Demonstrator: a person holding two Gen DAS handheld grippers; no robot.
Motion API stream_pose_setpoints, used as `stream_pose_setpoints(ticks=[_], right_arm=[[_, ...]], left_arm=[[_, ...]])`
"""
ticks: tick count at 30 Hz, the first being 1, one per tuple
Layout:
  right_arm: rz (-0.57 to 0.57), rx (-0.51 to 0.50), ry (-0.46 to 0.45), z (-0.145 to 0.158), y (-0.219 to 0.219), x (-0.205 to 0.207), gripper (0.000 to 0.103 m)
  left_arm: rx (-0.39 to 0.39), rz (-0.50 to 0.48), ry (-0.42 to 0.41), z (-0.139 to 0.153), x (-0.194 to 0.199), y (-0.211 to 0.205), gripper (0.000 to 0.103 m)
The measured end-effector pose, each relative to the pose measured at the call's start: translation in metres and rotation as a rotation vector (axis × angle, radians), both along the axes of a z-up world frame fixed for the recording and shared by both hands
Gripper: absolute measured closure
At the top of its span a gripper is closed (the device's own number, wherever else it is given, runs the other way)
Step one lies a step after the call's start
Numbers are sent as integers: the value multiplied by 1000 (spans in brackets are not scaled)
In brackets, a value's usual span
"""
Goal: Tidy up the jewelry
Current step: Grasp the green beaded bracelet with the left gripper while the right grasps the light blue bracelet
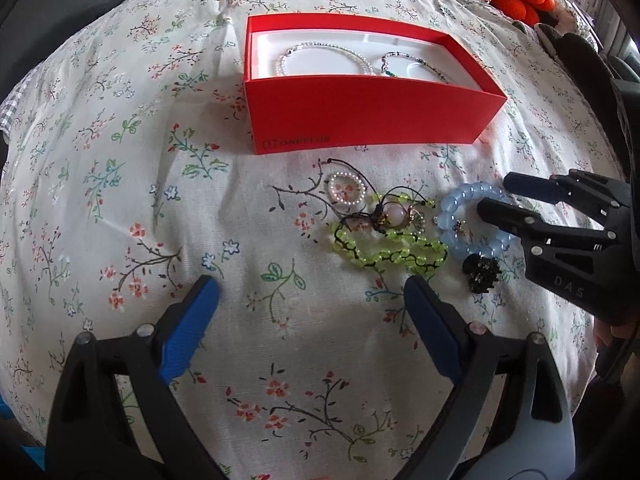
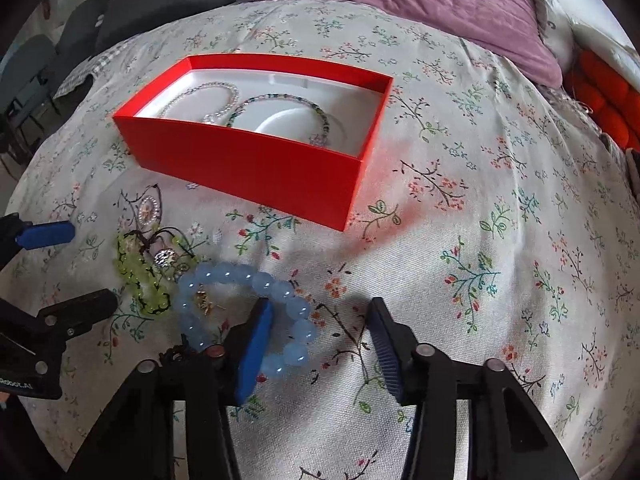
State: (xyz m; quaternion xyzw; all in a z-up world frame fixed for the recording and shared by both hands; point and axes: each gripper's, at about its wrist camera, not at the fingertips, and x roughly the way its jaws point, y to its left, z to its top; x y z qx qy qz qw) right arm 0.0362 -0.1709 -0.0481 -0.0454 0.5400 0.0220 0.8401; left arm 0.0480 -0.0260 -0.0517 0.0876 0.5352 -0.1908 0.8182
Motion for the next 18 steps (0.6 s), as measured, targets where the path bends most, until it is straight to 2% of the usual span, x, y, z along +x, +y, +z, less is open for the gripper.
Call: stream_pose_setpoints(ticks=[1, 4, 6, 11, 13, 18], right_arm=[[19, -8, 0, 0, 4, -1, 68], [64, -11, 10, 1, 10, -3, 90], [67, -1, 25, 2, 10, -3, 91], [48, 13, 47, 4, 7, -5, 91], [49, 13, 49, 4, 7, -6, 91], [45, 21, 55, 5, 6, -9, 91]], left_arm=[[-12, -1, 1, 1, 0, 0, 13], [-66, 3, 14, 3, 1, 1, 23], [-105, 14, 21, 5, 3, 2, 27], [-176, 61, 49, 5, 11, 6, 46], [-174, 76, 53, 3, 13, 5, 55], [-126, 59, 36, -1, 14, -8, 69]])
